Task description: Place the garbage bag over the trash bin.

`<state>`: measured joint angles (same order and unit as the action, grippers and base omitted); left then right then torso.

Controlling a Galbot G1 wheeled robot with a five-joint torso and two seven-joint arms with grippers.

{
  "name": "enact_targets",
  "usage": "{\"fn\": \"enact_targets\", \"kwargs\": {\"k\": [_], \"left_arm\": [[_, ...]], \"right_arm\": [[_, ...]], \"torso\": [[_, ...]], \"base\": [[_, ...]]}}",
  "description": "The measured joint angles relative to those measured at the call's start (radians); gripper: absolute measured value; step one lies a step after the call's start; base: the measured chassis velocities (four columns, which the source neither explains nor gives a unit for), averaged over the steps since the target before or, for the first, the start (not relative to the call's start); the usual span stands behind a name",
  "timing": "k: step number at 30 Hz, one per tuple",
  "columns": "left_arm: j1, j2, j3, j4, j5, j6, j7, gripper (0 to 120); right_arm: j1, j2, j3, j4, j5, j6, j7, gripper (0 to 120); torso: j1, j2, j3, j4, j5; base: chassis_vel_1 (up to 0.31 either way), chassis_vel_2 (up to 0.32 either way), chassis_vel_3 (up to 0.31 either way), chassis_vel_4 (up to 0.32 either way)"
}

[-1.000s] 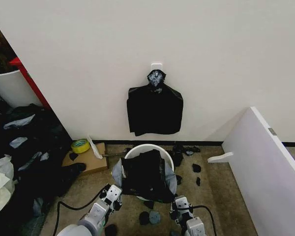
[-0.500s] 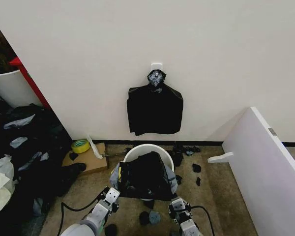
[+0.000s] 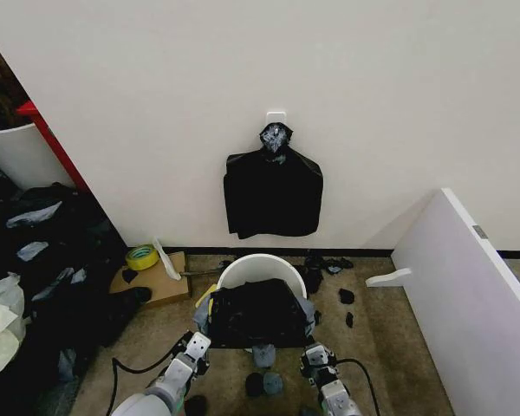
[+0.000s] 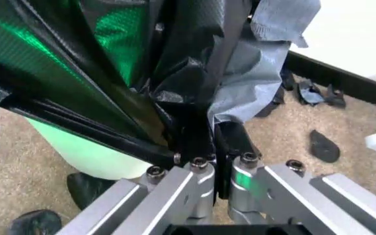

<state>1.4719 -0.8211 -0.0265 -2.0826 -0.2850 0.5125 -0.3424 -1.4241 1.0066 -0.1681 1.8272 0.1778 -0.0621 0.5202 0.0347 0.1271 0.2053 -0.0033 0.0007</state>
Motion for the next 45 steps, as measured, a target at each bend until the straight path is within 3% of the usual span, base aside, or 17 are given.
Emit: {"fn": "enact_targets", "kwargs": {"k": [13,14,19,21,23,39,45], "left_arm": [[0.009,-0.009,-0.002,-0.01,-0.034,0.001,-0.025,0],[0.014,-0.006,-0.003,-0.022,-0.043,0.009,-0.033,0],[0.036,0.014,-0.013,-0.064,-0.066,0.038,-0.053,13],[0.056,0.033,-0.028,-0.103,-0.081,0.067,-0.074,26],[0.069,0.044,-0.039,-0.125,-0.09,0.086,-0.085,27],[0.239,0.105,-0.171,-0.325,-0.173,0.168,-0.157,89],[0.279,0.107,-0.21,-0.405,-0.202,0.18,-0.188,100]], "right_arm": [[-0.031,-0.016,0.032,-0.008,-0.06,0.049,-0.027,0],[-0.039,-0.023,0.035,0.006,-0.06,0.051,-0.03,4],[-0.068,-0.049,0.044,0.058,-0.053,0.068,-0.052,18],[-0.09,-0.07,0.049,0.094,-0.048,0.088,-0.076,30],[-0.102,-0.08,0.051,0.113,-0.047,0.096,-0.084,31],[-0.278,-0.132,0.051,0.303,-0.059,0.067,-0.039,94],[-0.315,-0.134,0.059,0.367,-0.081,0.088,-0.029,100]], "torso": [[0.0,0.0,0.0,0.0,-0.0001],[0.0,0.0,0.0,0.0,0.0],[0.0,0.0,0.0,0.0,-0.0001],[0.0,0.0,0.0,0.0,0.0],[0.0,0.0,0.0,0.0,-0.0002],[0.0,0.0,0.0,0.0,-0.0005],[0.0,0.0,0.0,-0.0001,0.0005]], "base": [[0.0,0.0,0.0,0.0],[0.0,0.0,0.0,0.0],[0.0,0.0,0.0,0.0],[0.0,0.0,0.0,0.0],[0.0,0.0,0.0,0.0],[0.0,0.0,0.0,0.0],[0.0,0.0,0.0,0.0]]}}
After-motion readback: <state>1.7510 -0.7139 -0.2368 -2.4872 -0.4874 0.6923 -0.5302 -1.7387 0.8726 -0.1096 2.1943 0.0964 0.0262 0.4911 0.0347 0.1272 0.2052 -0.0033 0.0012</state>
